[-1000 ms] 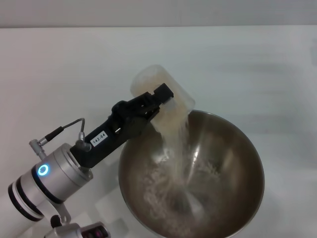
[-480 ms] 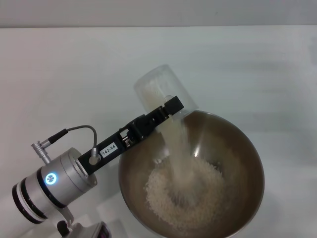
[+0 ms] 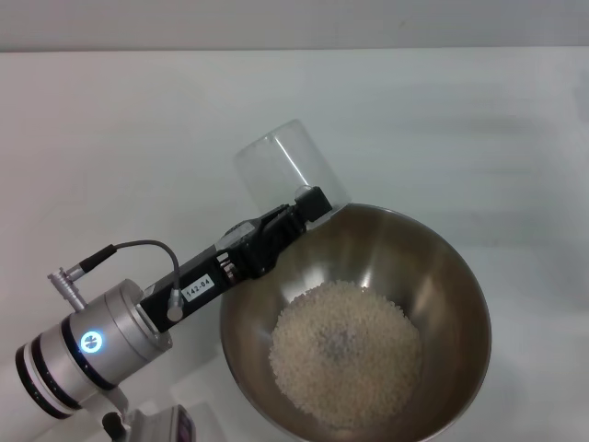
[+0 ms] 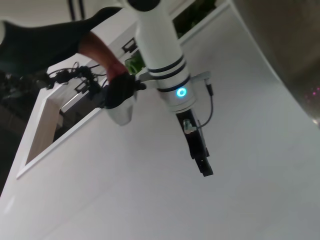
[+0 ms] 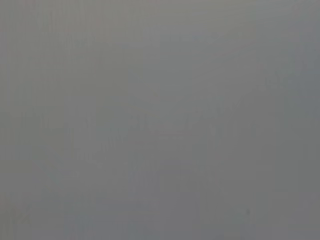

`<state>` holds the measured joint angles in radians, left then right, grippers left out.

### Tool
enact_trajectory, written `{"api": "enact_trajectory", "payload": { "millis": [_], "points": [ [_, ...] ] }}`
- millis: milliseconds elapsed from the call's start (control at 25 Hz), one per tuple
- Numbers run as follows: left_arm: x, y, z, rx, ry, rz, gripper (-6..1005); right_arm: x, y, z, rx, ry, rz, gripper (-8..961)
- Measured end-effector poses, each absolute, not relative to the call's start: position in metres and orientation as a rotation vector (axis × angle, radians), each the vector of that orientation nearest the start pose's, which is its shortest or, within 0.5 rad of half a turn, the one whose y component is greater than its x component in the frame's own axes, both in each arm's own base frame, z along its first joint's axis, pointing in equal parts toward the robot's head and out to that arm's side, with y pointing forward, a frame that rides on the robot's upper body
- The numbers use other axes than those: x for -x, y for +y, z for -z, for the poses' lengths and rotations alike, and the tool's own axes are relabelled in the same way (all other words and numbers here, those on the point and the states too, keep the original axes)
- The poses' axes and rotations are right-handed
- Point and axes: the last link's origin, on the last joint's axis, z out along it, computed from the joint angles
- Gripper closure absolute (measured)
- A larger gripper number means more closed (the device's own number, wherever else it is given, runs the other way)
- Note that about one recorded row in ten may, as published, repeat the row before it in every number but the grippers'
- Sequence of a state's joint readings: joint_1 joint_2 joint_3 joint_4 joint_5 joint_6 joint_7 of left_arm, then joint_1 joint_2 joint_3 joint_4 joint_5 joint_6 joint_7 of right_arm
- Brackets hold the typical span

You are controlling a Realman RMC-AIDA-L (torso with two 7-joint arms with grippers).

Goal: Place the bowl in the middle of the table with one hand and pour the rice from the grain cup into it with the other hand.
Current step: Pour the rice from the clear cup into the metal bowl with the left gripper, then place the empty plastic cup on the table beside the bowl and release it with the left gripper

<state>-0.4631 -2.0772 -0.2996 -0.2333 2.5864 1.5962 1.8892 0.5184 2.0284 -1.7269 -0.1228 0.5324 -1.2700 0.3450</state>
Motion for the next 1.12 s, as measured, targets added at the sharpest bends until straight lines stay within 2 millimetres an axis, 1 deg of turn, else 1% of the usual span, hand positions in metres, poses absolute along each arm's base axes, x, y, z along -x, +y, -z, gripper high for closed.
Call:
{"api": "enact_trajectory", "payload": {
  "millis": [160,400,520,560,640,880,1000,1120],
  "points": [
    [0.225,0.244,0.09,1.002,1.798,-0.017,966,-0.324,0.366,-0.064,1.306,0.529,-0.934,361],
    [0.226,0.243,0.09,1.009,1.794,-0.025,966,-0.324,0.365,-0.063,1.305,0.532,-0.932,361],
    [0.227,0.244,0.09,1.026,1.774,-0.022,966,-0.324,0.365,-0.062,1.305,0.534,-0.933,361],
    [0.227,0.244,0.087,1.09,1.699,0.011,966,-0.325,0.365,-0.062,1.305,0.535,-0.932,361],
    [0.226,0.244,0.086,1.11,1.674,0.023,966,-0.325,0.365,-0.062,1.306,0.536,-0.932,360],
    [0.227,0.247,0.072,1.39,1.27,0.239,966,-0.324,0.364,-0.06,1.306,0.539,-0.934,360],
    [0.232,0.253,0.064,1.505,1.046,0.344,966,-0.324,0.364,-0.059,1.308,0.54,-0.935,360],
    [0.24,0.263,0.053,1.594,0.784,0.462,966,-0.323,0.363,-0.057,1.312,0.543,-0.937,360]
  ]
}}
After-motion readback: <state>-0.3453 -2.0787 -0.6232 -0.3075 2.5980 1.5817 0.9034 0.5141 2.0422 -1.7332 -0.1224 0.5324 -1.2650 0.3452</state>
